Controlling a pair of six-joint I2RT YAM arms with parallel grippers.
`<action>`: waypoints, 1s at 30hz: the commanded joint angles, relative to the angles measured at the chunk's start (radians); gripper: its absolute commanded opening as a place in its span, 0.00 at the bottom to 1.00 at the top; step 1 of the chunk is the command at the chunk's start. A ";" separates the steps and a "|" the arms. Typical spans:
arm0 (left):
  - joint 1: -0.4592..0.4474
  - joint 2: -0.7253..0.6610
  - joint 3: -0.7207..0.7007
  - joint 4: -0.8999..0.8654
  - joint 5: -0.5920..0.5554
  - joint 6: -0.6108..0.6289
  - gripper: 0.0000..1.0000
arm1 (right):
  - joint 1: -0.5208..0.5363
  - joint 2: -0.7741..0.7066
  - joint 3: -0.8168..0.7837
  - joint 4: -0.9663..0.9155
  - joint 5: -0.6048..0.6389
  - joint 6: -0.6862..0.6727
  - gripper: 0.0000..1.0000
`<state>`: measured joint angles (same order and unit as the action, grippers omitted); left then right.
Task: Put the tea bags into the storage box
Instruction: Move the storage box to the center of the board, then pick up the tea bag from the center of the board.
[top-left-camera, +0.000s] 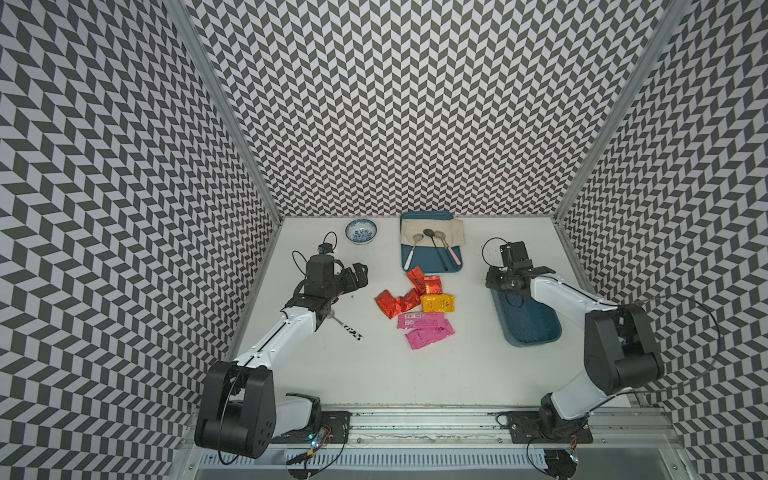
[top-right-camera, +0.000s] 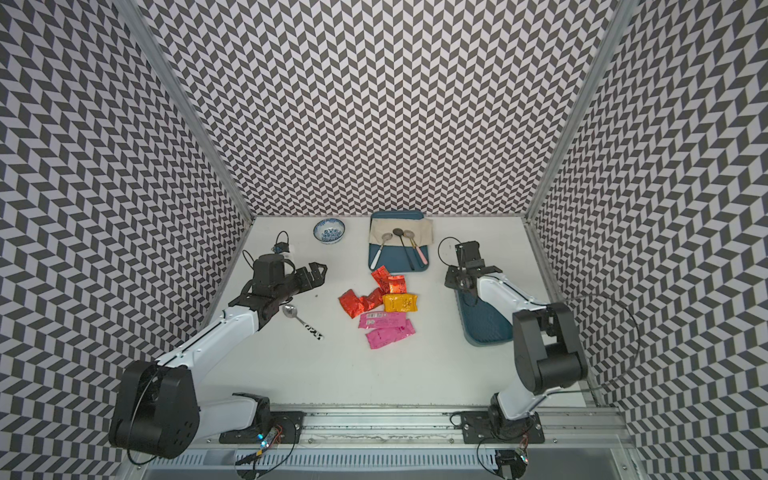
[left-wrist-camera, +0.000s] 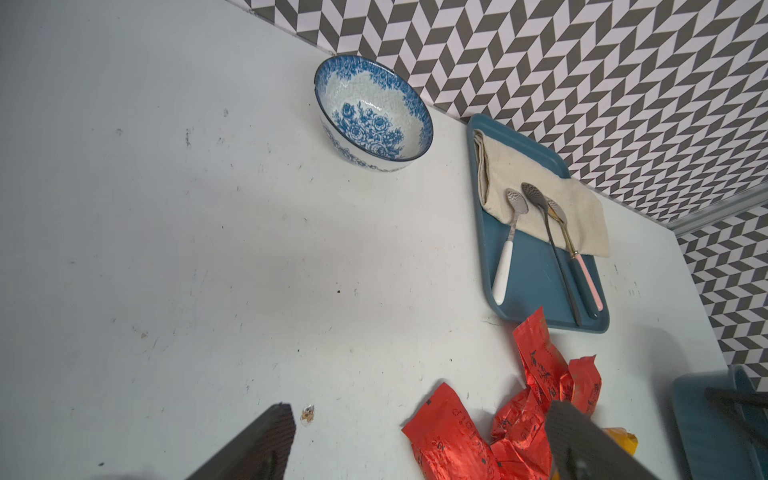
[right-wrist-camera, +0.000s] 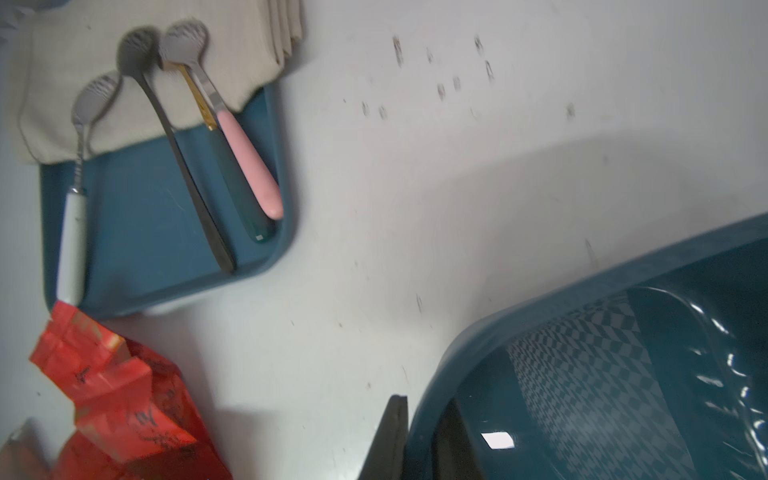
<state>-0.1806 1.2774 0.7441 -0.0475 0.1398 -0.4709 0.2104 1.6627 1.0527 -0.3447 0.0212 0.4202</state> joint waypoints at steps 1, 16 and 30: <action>0.004 -0.046 -0.021 -0.026 -0.024 0.010 1.00 | 0.021 0.088 0.075 0.097 -0.062 0.050 0.09; 0.006 -0.091 -0.066 -0.033 -0.047 0.014 1.00 | 0.123 0.071 0.246 -0.043 -0.094 -0.082 0.56; 0.005 -0.004 -0.025 0.008 0.054 -0.046 1.00 | 0.159 -0.237 -0.352 0.370 -0.617 0.038 0.57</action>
<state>-0.1806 1.2655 0.6842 -0.0669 0.1535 -0.4984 0.3698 1.4509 0.7403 -0.1806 -0.4976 0.4053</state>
